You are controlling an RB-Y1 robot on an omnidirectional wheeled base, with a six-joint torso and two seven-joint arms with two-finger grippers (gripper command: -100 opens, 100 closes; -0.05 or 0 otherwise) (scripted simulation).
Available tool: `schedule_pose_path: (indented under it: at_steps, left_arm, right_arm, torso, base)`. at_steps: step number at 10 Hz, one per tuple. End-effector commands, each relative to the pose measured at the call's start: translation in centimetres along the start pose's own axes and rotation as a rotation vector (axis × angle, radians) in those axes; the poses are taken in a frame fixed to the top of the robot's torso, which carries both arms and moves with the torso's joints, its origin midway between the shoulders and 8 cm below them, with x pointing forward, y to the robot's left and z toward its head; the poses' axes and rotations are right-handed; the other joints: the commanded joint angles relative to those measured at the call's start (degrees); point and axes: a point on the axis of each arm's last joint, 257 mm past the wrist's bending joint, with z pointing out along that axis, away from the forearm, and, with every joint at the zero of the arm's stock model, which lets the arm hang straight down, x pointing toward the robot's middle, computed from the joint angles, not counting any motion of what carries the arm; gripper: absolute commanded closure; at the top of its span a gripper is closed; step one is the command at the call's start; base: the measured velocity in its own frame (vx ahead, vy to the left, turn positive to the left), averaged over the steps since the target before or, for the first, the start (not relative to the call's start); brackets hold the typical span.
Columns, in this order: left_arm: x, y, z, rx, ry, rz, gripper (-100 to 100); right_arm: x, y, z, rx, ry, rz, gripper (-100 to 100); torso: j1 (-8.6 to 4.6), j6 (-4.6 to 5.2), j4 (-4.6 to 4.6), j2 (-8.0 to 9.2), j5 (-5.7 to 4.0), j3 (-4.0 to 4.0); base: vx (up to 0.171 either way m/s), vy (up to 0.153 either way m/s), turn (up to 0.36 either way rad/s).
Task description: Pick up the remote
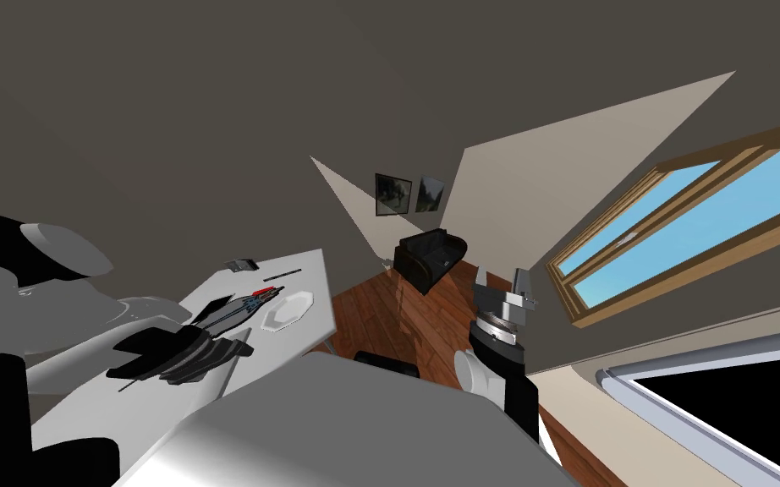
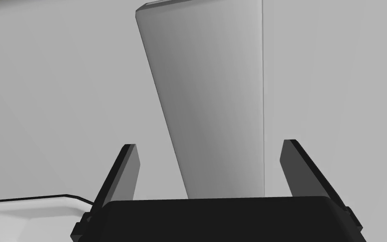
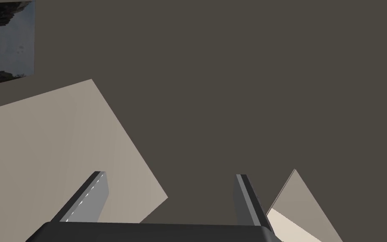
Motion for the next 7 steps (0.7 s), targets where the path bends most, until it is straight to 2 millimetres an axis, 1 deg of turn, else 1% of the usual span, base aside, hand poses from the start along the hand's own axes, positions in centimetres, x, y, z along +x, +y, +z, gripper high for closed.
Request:
schedule_pose_path:
  at_steps: [1,5,6,7]
  left_arm:
    - [0.0,0.0,0.0,0.000,0.000,0.000,100]
    - [0.0,0.1,0.0,-0.001,0.000,-0.002,100]
    - [0.0,0.1,0.0,-0.001,0.000,-0.002,0]
    - [0.0,1.3,-0.7,0.000,-0.001,-0.003,100]
  right_arm:
    - [0.0,0.0,0.0,0.000,0.000,0.000,0]
    - [0.0,0.0,0.0,0.000,0.000,0.000,0]
    - [0.0,0.0,0.0,0.000,0.000,0.000,0]
    - [0.0,0.0,0.0,0.000,0.000,0.000,0]
  torso:
    - [0.00,0.00,0.00,0.00,0.00,0.00]
    - [-0.05,0.04,0.00,-0.04,0.00,-0.02]
    - [-0.04,0.04,0.00,-0.04,0.00,-0.02]
    - [-0.04,0.03,0.00,-0.05,0.00,-0.02]
  base:
    - [0.000,0.000,0.000]
    - [0.000,0.000,0.000]
    - [0.000,0.000,0.000]
    - [0.027,-0.045,-0.030]
